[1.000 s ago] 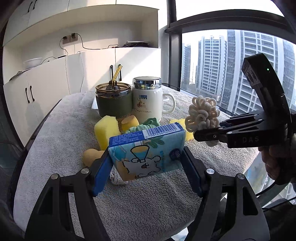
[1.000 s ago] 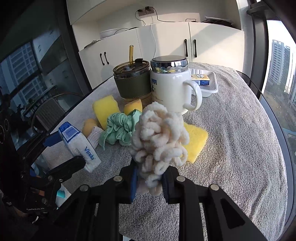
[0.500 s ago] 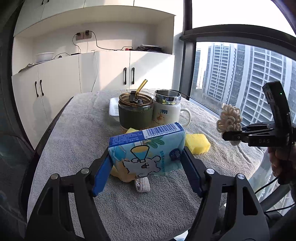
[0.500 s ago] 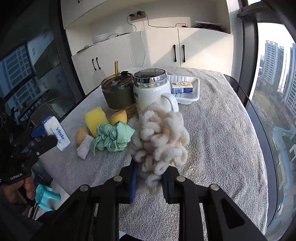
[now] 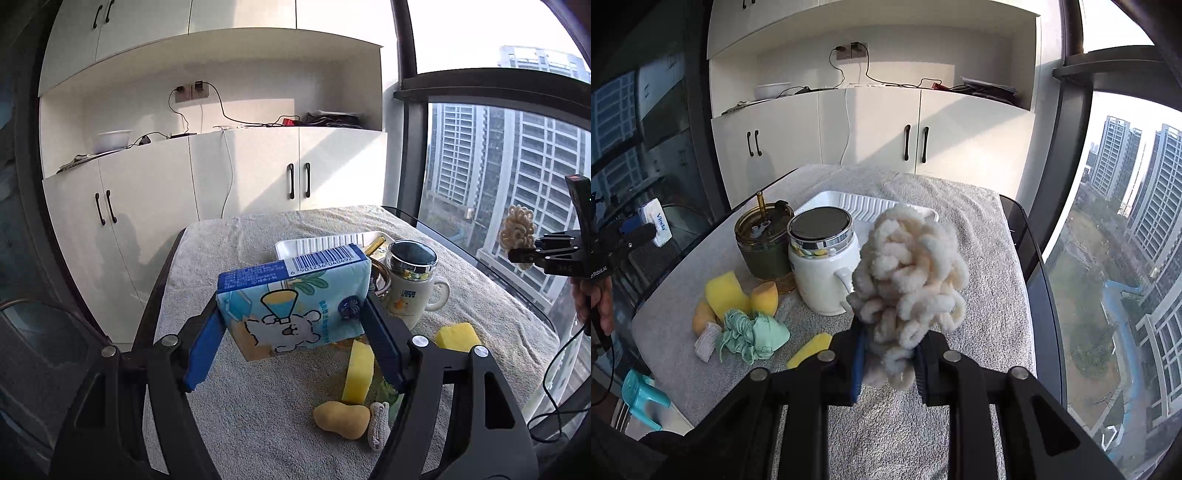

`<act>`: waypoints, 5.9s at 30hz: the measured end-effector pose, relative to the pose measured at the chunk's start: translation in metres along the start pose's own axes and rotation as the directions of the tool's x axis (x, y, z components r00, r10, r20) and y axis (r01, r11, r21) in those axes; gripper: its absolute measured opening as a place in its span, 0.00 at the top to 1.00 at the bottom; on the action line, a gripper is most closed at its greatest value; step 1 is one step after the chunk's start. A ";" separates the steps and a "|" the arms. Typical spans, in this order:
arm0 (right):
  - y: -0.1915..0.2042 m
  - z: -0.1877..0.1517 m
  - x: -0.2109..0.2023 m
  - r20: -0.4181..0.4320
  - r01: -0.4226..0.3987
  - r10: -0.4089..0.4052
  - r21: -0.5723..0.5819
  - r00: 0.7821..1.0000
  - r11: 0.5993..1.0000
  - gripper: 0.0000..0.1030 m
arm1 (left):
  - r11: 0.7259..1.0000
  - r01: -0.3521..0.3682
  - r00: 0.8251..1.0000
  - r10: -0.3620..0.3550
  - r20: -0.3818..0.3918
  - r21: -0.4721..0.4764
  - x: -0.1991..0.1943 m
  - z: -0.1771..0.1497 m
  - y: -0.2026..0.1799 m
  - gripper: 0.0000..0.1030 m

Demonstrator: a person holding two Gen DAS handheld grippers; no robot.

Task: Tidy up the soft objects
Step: 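Set the blue pack in the tray with left while right drops the rope toy, then lift both open tools away from the white tray, then move both open tools toward the sponges and sock on the towel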

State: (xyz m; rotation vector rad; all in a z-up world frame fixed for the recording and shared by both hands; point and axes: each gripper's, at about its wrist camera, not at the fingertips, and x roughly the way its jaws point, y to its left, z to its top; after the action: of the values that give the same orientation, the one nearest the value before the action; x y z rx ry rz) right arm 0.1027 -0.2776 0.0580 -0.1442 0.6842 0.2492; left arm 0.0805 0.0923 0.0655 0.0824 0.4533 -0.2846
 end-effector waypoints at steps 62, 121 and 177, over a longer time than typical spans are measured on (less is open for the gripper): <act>0.021 0.140 0.357 -0.444 -0.368 0.246 -0.212 0.862 0.906 0.71 | 0.926 0.344 0.839 -0.229 -0.494 0.153 0.347 0.039 -0.011 0.28; -0.051 0.111 0.099 -0.115 -0.176 0.171 -0.038 0.979 0.984 0.32 | 0.993 0.117 0.978 -0.117 -0.173 -0.011 0.121 0.062 0.052 0.08; 0.062 -0.092 0.080 -0.135 -0.090 0.118 0.192 0.984 0.977 0.09 | 0.990 0.103 0.959 -0.126 -0.255 -0.100 0.040 -0.129 -0.087 0.03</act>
State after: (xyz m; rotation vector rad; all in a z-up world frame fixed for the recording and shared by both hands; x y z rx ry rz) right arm 0.0896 -0.2236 -0.0667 0.0524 0.8581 0.2761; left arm 0.0355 0.0169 -0.0689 0.0089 0.7335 -0.3697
